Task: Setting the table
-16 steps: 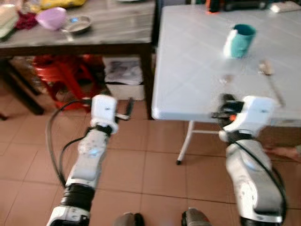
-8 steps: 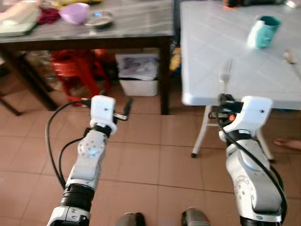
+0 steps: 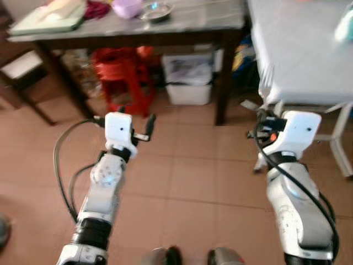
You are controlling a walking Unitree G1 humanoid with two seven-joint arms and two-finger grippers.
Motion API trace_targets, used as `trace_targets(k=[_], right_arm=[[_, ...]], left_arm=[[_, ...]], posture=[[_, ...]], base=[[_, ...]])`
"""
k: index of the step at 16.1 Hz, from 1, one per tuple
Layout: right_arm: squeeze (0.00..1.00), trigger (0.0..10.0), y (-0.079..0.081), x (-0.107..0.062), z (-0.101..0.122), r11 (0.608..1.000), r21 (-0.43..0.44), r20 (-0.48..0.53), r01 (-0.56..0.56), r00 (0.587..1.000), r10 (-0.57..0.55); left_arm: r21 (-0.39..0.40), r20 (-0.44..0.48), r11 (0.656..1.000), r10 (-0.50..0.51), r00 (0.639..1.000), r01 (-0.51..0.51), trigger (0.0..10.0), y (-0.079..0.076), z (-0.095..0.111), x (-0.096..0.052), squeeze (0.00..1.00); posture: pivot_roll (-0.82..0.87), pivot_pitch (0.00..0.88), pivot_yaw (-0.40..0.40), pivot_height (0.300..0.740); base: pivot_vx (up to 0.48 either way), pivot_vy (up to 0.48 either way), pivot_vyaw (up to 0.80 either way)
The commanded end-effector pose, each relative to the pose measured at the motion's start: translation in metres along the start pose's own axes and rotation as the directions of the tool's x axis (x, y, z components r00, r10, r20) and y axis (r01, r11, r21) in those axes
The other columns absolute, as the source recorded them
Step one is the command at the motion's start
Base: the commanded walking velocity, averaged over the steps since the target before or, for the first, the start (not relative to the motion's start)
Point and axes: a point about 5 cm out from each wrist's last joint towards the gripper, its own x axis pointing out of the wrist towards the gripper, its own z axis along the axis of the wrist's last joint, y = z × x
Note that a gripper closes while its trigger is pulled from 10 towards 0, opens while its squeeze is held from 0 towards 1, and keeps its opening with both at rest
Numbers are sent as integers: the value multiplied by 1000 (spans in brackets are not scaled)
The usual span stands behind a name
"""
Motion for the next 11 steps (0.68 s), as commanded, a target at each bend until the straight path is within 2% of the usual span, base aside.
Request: trace_targets(k=[1,10,11], right_arm=[[0,10000,1,-1,6,1000,7,31,-6,1000,6],[0,10000,2,-1,7,1000,-17,37,-16,999,16],[0,10000,2,-2,7,1000,-21,37,-15,999,16]], left_arm=[[12,8,1000,-1,1000,1,10000,5,2,-2,0],[-10,-3,1000,-28,1000,28,10000,4,1,-1,0],[-10,-5,1000,-29,1000,29,10000,5,0,-2,0]], posture=[[-177,196,101,740],[-181,199,106,740],[-181,200,107,740]], base=[[356,0,0],[426,0,0],[401,0,469]])
